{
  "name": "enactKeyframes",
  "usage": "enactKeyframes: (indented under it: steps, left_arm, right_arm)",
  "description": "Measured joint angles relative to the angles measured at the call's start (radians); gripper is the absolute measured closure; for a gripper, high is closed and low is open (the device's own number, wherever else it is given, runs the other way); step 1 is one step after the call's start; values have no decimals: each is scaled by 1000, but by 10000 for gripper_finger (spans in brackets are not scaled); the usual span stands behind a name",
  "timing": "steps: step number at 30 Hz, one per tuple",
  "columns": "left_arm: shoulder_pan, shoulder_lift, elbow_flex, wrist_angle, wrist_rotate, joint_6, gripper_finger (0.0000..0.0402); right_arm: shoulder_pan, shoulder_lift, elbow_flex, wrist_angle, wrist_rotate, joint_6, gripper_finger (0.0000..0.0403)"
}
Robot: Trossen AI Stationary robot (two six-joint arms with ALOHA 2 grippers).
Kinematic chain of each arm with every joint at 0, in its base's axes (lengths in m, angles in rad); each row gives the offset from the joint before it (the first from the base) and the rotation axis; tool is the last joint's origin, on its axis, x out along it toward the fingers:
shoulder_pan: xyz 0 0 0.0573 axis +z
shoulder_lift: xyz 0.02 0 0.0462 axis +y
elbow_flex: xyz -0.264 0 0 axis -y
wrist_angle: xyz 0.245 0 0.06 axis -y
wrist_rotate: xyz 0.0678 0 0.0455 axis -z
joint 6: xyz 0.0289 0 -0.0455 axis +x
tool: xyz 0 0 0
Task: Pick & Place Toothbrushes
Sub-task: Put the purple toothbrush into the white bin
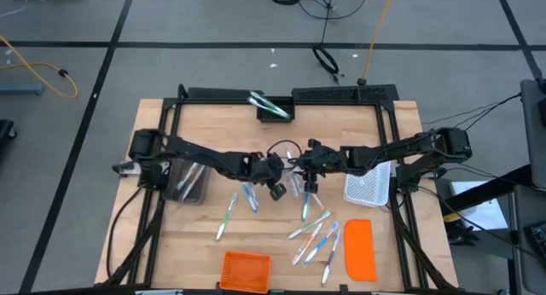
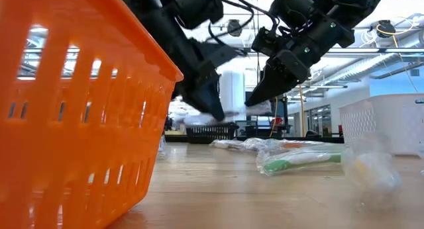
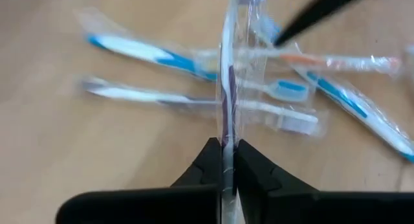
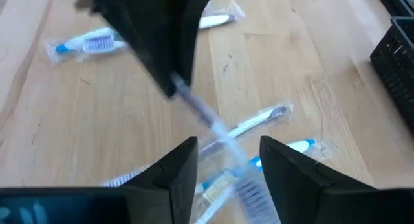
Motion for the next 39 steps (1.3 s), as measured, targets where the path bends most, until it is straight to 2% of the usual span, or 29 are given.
enactKeyframes:
  steps: [6, 15, 30, 34, 39]
  left_arm:
    - [-1, -78, 0, -54, -77, 32, 390]
    - [-21, -97, 2, -55, -54, 110, 391]
    - [-34, -97, 2, -27, -56, 159, 394]
    - [-39, -97, 2, -15, -54, 161, 387]
    - [-39, -97, 2, -21, -51, 167, 394]
  right_arm:
    - [0, -2, 0, 73, 0, -24, 242]
    - [1, -2, 0, 153, -2, -151, 242]
    - [23, -1, 0, 82, -1, -176, 253]
    - [22, -1, 0, 77, -1, -155, 290]
    - [22, 0, 0, 72, -8, -165, 385]
